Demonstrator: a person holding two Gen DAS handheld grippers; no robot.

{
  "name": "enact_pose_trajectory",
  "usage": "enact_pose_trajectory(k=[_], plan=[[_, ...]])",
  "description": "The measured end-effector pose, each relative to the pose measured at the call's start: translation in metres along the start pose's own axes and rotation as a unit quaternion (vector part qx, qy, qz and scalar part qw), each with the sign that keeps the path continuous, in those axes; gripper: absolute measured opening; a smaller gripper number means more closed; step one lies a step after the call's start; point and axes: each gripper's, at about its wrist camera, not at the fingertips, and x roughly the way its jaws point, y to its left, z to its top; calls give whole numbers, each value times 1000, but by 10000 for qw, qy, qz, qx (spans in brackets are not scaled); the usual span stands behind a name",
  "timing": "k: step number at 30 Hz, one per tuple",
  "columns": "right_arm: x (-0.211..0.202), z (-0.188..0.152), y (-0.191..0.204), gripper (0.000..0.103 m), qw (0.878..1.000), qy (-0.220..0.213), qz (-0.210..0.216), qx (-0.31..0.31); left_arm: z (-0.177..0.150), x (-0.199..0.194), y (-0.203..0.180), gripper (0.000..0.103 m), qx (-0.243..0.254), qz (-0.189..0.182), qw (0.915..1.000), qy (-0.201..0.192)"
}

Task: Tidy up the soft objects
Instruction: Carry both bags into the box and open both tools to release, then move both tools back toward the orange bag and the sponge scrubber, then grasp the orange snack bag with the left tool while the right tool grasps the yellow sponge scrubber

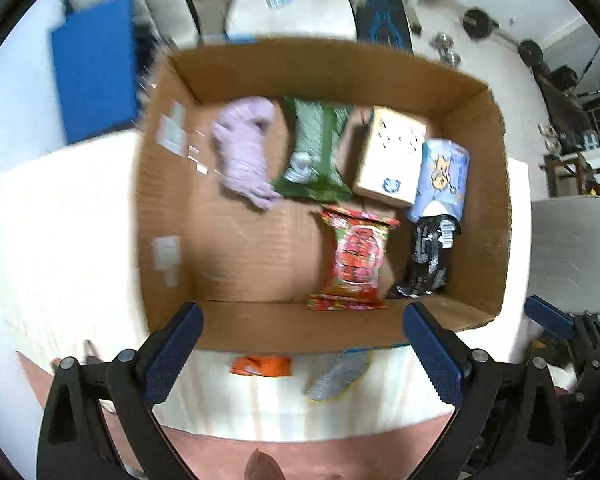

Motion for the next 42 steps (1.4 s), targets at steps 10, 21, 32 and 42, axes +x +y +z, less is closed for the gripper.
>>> enact_pose_trajectory(k=[10, 21, 32, 42], plan=[[0, -105, 25, 103, 9950, -828, 302, 472, -102, -3, 20, 102, 213, 1099, 9867, -1183], [135, -123, 45, 91, 9915, 2, 471, 1215, -135, 91, 67, 102, -14, 1526, 9871, -487], [157, -135, 45, 55, 9949, 298, -44, 960, -128, 120, 67, 102, 70, 1261, 9915, -321], [157, -161, 8, 55, 9929, 466, -89, 1093, -110, 165, 22, 102, 508, 565, 9965, 343]])
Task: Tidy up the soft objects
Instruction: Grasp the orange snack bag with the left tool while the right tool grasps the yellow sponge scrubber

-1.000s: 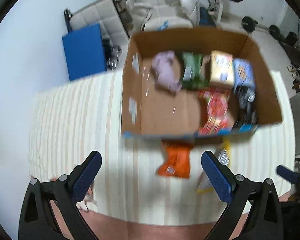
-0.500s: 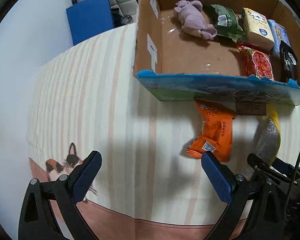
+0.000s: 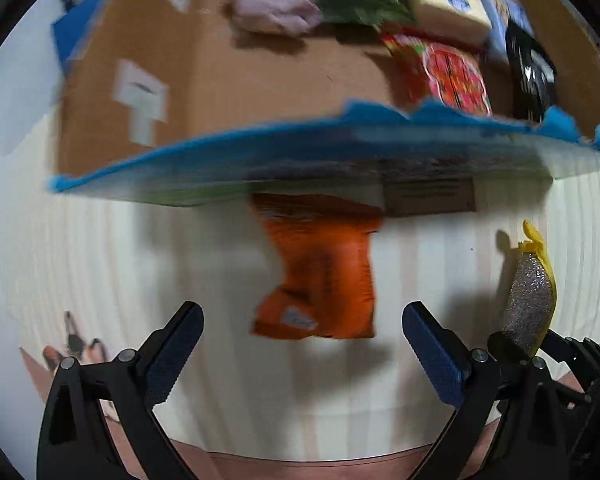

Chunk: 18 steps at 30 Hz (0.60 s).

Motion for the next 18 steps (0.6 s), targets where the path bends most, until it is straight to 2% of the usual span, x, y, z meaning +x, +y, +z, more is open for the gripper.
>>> enact_pose_trajectory(k=[1, 2, 3, 4, 10, 18], plan=[[0, -2, -2, 55, 10000, 8, 9, 12, 2, 4, -1, 99, 3, -36, 10000, 47], [1, -2, -3, 55, 10000, 14, 17, 17, 5, 11, -4, 92, 6, -90, 9999, 139], [2, -4, -4, 55, 10000, 34, 32, 21, 8, 16, -4, 76, -4, -92, 9997, 224], [2, -4, -6, 55, 10000, 46, 45, 17, 9, 20, -5, 68, -11, -88, 9995, 290], [7, -15, -10, 54, 9998, 178, 97, -88, -5, 17, -4, 67, -113, -111, 9995, 282], [16, -60, -9, 54, 9964, 484, -17, -696, -84, 17, 2, 67, -460, -376, 9964, 609]])
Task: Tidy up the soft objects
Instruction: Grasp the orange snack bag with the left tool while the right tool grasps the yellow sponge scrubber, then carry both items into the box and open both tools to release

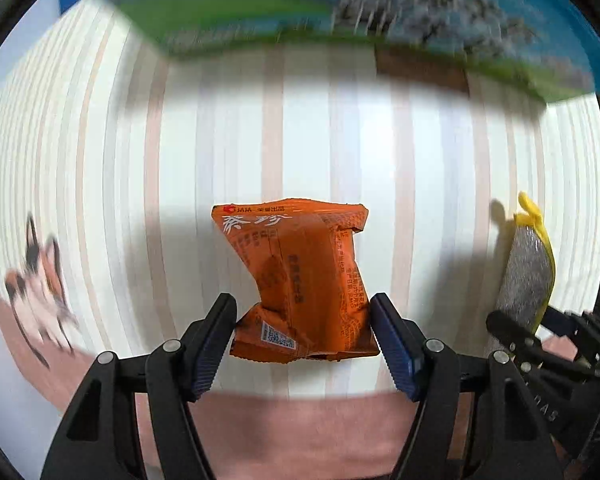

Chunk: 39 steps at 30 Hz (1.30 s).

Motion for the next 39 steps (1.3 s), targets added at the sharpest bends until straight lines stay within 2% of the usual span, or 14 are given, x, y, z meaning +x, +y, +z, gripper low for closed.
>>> enact_pose_trajectory(k=[6, 9, 10, 12, 15, 17, 19, 20, 23, 26, 31, 34, 36, 39], plan=[[12, -21, 18, 55, 9988, 102, -173, -454, -28, 26, 0, 70, -94, -34, 9996, 282], [17, -25, 31, 61, 9979, -47, -363, -537, -27, 34, 3, 70, -161, -95, 9995, 262], [18, -26, 32, 67, 9981, -72, -331, -514, -26, 37, 3, 70, -195, -101, 9994, 284], [21, -28, 35, 68, 9988, -99, -214, -424, -25, 42, 9, 70, -238, -82, 9993, 260], [17, -9, 23, 68, 9991, -124, -239, -319, -27, 44, 9, 66, -248, -65, 9996, 124], [18, -10, 23, 63, 9990, -163, -278, -314, -27, 40, -2, 54, -213, -27, 9997, 70], [19, -4, 20, 52, 9979, -220, -430, -425, -31, 32, -10, 54, -193, -52, 9998, 12], [10, 5, 7, 52, 9981, -225, -378, -433, -30, 29, -14, 53, -178, -47, 9998, -22], [1, -1, 5, 50, 9983, -245, -286, -438, -34, 6, -17, 53, -129, -2, 9997, -193], [-21, -11, -2, 50, 9985, -341, -5, -427, -43, -24, -18, 53, -127, -204, 9990, -383], [-95, -5, -1, 50, 9919, -813, 856, -472, -35, -100, -17, 52, 15, -512, 9948, -878], [-146, 9, 1, 49, 9836, -1183, 1262, -506, -15, -143, -6, 53, -80, -937, 9908, -978], [-176, 27, 8, 49, 9774, -1349, 1524, -575, 10, -170, -3, 53, -46, -930, 9892, -1135], [-206, 53, 27, 49, 9724, -1605, 1572, -636, 58, -189, 8, 52, -3, -802, 9883, -1296]])
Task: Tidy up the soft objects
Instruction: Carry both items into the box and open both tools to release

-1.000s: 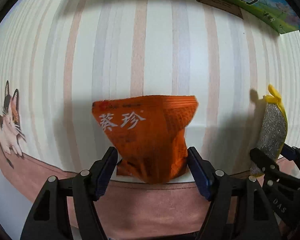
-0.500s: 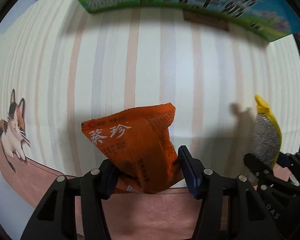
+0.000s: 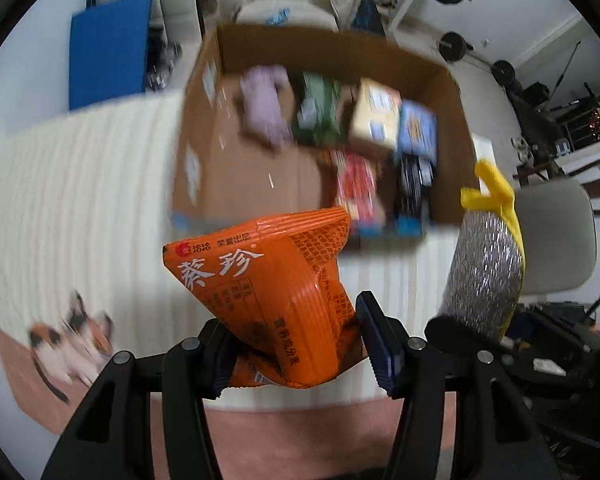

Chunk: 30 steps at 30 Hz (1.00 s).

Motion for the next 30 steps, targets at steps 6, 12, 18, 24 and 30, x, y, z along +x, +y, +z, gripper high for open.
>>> enact_pose_trajectory(k=[6, 12, 18, 24, 30], plan=[[28, 78, 25, 49, 9997, 8, 119, 235, 86, 21, 27, 53, 78, 296, 9980, 551], [78, 115, 14, 49, 9973, 318, 118, 645, 127, 75, 45, 53, -32, 524, 9881, 1446], [126, 132, 8, 50, 9946, 646, -43, 811, 131, 127, 48, 55, -31, 590, 9710, 2317], [152, 136, 8, 74, 9935, 842, -444, 623, 128, 137, 47, 62, 22, 678, 9693, 2363], [151, 139, -1, 82, 9926, 856, -463, 728, 130, 123, 44, 70, 105, 764, 9737, 2142]])
